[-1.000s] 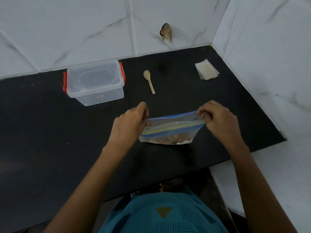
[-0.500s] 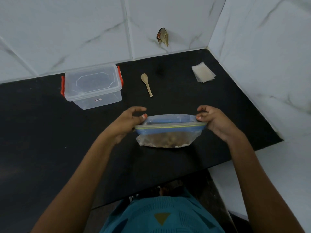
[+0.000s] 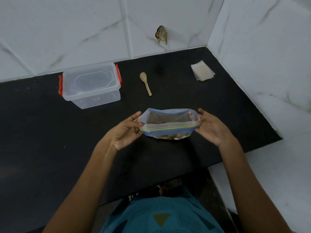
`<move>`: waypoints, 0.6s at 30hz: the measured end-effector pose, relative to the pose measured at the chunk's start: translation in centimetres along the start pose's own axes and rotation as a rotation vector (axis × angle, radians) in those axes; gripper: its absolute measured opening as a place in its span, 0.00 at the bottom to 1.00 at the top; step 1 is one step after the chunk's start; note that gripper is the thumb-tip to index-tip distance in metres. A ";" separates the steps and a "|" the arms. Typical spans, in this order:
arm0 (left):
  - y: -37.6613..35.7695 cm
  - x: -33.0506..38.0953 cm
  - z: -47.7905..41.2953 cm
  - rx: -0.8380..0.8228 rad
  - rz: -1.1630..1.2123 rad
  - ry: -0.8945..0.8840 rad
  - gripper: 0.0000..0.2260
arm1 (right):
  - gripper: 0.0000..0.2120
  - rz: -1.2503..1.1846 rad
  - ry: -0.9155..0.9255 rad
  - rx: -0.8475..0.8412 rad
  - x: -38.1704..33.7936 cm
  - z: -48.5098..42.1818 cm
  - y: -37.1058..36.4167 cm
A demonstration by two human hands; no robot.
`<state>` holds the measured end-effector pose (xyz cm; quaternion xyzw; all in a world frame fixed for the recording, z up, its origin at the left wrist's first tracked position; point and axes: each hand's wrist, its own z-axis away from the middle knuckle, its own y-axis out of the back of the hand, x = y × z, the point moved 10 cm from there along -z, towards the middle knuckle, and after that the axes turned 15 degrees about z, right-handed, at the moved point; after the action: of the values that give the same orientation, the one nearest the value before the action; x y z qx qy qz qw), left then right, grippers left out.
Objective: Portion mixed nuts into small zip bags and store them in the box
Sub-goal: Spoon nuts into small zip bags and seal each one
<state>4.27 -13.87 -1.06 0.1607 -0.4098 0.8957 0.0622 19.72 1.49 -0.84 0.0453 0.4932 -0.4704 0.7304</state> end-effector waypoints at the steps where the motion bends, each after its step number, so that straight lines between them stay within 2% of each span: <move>1: 0.1 0.2 0.1 0.017 -0.021 -0.021 0.18 | 0.14 0.082 0.004 0.034 -0.3 0.2 0.1; 3: 0.7 0.4 0.5 0.068 -0.087 -0.047 0.13 | 0.13 0.324 0.020 0.107 -1.0 0.7 0.5; 6: 1.7 0.0 1.2 0.149 -0.189 -0.024 0.07 | 0.12 0.829 0.018 0.307 -2.1 1.4 1.9; 8: 2.3 -0.3 1.4 0.199 -0.289 -0.009 0.06 | 0.12 0.969 0.010 0.419 -2.5 2.2 2.6; 12: 2.5 -0.4 1.5 0.248 -0.378 -0.006 0.04 | 0.10 0.952 -0.079 0.476 -1.7 3.7 3.2; 15: 2.1 -0.3 1.6 0.227 -0.341 -0.034 0.03 | 0.06 0.782 -0.161 0.409 -0.7 4.3 2.6; 18: 1.8 -0.2 1.6 0.191 -0.229 -0.072 0.04 | 0.02 0.630 -0.151 0.379 -0.5 4.6 2.0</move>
<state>4.41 -16.28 -1.42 0.2433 -0.3037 0.9114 0.1336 24.26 0.56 1.08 0.2941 0.3040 -0.3075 0.8524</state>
